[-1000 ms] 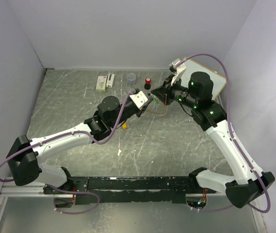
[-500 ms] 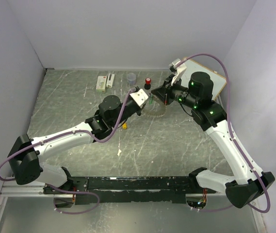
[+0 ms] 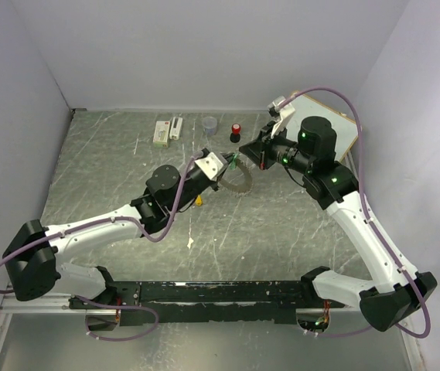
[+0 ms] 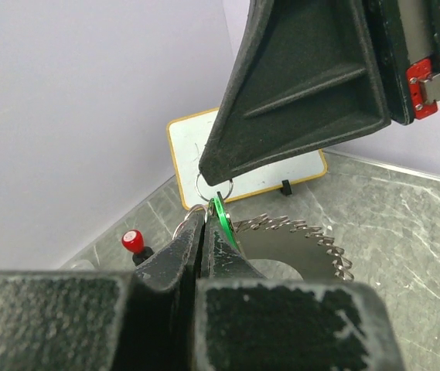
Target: Put the keys on the keyring
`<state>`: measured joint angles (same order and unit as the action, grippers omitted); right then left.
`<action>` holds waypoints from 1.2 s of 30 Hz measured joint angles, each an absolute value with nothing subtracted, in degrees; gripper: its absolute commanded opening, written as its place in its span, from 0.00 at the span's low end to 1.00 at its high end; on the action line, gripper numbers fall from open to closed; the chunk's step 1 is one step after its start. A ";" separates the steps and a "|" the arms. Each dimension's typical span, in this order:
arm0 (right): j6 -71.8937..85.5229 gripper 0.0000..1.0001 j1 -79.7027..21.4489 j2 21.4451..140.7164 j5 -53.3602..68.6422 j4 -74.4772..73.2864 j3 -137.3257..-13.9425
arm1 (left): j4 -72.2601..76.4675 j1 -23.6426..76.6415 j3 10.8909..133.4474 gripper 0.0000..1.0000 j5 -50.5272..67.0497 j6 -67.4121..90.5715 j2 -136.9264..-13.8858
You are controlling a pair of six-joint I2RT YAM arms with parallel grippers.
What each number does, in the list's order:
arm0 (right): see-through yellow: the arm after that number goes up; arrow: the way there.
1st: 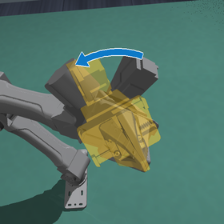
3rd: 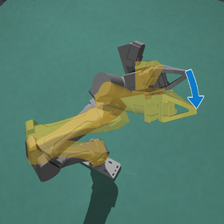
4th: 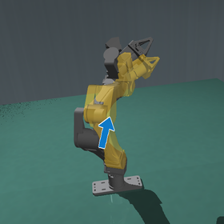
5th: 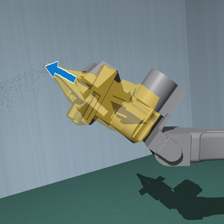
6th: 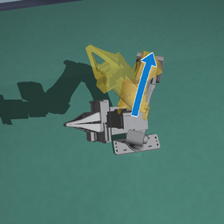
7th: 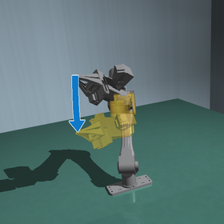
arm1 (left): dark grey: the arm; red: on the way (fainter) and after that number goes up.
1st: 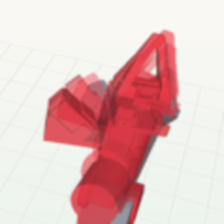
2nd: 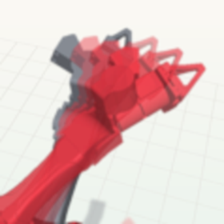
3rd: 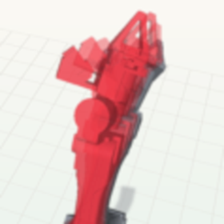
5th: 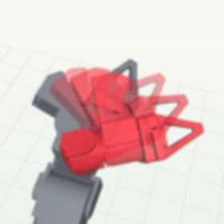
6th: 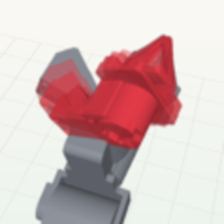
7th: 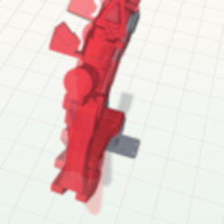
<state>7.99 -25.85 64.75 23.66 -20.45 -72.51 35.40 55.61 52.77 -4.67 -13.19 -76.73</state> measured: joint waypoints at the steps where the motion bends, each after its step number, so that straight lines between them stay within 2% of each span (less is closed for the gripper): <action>1: 8.12 0.00 -25.85 64.77 23.68 -20.40 -72.44 | 36.21 55.61 52.12 0.07 -4.82 -13.21 -76.36; 23: 9.41 0.00 -26.33 65.19 25.30 -18.81 -73.19 | 45.17 55.61 47.35 0.07 -6.48 -13.08 -74.13; 24: 9.41 0.00 -26.35 65.19 25.32 -18.90 -73.32 | 45.32 55.64 47.33 0.10 -6.48 -13.06 -74.11; 26: 9.41 0.00 -26.35 65.19 25.36 -19.18 -73.60 | 45.47 55.68 47.33 0.30 -6.72 -12.99 -74.11; 29: 9.13 0.00 -26.20 65.19 24.60 -19.70 -74.02 | 44.93 55.70 47.40 0.54 -8.25 -12.64 -74.08; 30: 9.02 0.00 -26.06 65.19 24.16 -19.81 -74.17 | 44.58 55.70 47.46 0.58 -8.93 -12.64 -74.08; 36: 8.34 0.00 -25.76 65.19 22.46 -20.73 -74.37 | 43.68 55.70 47.53 0.61 -12.19 -12.08 -74.04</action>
<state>8.34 -25.76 65.19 22.46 -20.73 -74.37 43.68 55.70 47.53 -12.19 -12.08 -74.04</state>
